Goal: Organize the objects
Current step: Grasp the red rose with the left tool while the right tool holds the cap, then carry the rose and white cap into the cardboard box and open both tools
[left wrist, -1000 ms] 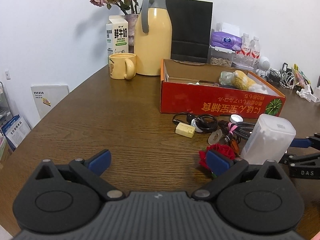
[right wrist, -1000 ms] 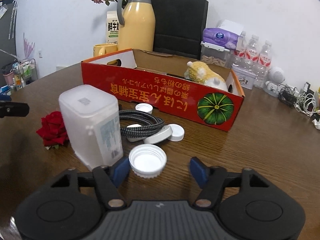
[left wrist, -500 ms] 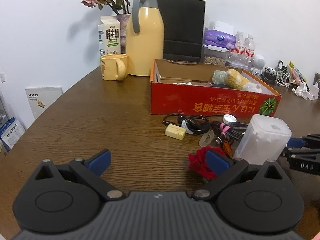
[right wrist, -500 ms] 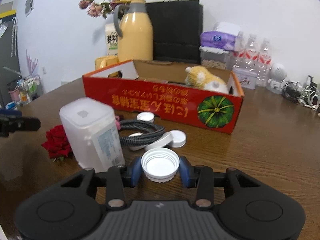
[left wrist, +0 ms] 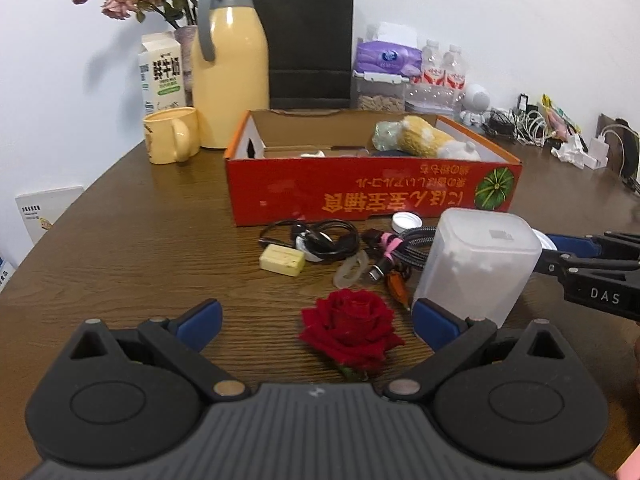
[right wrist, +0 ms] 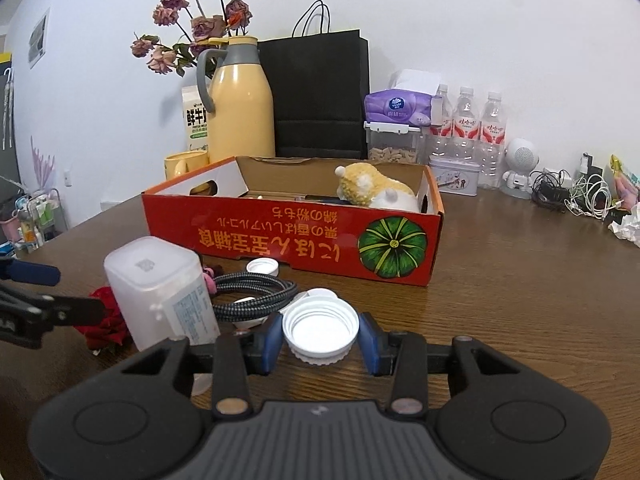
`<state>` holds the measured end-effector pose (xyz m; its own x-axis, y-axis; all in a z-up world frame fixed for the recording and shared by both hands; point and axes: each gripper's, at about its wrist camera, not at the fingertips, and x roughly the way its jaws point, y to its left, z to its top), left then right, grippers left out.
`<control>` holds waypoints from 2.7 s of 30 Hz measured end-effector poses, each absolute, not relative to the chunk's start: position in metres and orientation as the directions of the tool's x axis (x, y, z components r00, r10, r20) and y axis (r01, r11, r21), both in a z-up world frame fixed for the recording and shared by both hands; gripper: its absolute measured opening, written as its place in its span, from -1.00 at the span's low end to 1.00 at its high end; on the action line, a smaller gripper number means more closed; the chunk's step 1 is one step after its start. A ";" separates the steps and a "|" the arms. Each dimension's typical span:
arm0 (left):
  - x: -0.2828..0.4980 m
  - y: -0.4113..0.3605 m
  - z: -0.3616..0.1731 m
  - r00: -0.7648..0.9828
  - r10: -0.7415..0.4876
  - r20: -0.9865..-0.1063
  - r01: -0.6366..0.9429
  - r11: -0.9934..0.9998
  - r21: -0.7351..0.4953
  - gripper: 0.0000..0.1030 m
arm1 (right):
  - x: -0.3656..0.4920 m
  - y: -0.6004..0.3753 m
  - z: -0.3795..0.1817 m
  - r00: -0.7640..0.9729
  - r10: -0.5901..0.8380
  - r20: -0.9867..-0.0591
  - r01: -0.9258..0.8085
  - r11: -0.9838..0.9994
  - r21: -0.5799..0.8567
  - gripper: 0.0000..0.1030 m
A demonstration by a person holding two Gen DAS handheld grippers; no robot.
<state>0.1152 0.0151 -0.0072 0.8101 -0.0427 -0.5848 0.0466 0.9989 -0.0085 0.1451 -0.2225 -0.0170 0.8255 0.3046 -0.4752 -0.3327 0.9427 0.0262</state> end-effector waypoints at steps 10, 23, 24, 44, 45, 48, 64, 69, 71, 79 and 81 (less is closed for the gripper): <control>0.125 0.011 -0.018 0.788 -0.041 -0.615 0.052 0.999 0.000 0.99 | 0.145 -0.221 -0.018 0.821 0.306 -0.482 -0.335 0.942 0.028 -0.24; 0.128 0.010 -0.024 0.771 -0.104 -0.629 0.095 0.994 -0.048 -0.24 | 0.145 -0.221 -0.018 0.821 0.304 -0.483 -0.334 0.942 0.026 -0.24; 0.128 0.011 -0.024 0.771 -0.105 -0.628 0.093 0.994 -0.052 -0.25 | 0.145 -0.221 -0.018 0.821 0.304 -0.484 -0.334 0.942 0.026 -0.24; 0.127 0.027 0.032 0.871 -0.064 -0.487 0.050 0.998 -0.042 -0.26 | 0.139 -0.220 0.019 0.882 0.321 -0.346 -0.354 0.934 -0.036 -0.24; 0.129 0.026 0.037 0.878 -0.062 -0.474 0.049 0.998 -0.040 -0.26 | 0.141 -0.219 0.025 0.886 0.323 -0.332 -0.357 0.933 -0.045 -0.24; 0.140 0.024 0.053 0.899 -0.063 -0.433 0.052 0.998 -0.037 -0.26 | 0.152 -0.215 0.041 0.894 0.333 -0.299 -0.367 0.928 -0.063 -0.24; 0.246 0.006 0.077 0.920 -0.054 -0.388 0.011 0.994 -0.110 -0.26 | 0.256 -0.165 0.056 0.873 0.379 -0.308 -0.409 0.912 -0.036 -0.24; 0.277 0.008 0.063 0.915 -0.018 -0.403 -0.040 0.990 -0.134 -0.26 | 0.290 -0.154 0.042 0.861 0.369 -0.350 -0.398 0.917 -0.012 -0.24; 0.287 0.011 0.055 0.905 -0.017 -0.426 -0.049 0.988 -0.144 -0.26 | 0.299 -0.154 0.033 0.859 0.356 -0.369 -0.383 0.924 0.000 -0.24; 0.300 0.018 0.031 0.879 -0.011 -0.477 -0.060 0.989 -0.134 -0.26 | 0.312 -0.154 0.009 0.837 0.342 -0.427 -0.378 0.926 0.001 -0.24; 0.300 0.014 0.028 0.875 -0.014 -0.484 -0.049 0.992 -0.118 -0.25 | 0.311 -0.153 0.008 0.837 0.341 -0.428 -0.379 0.925 -0.004 -0.24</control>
<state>0.2997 0.0142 0.0285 0.8751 -0.0140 -0.4837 -0.0492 0.9918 -0.1179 0.3114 -0.1533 0.0081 0.8369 0.3409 -0.4282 -0.3788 0.9255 -0.0036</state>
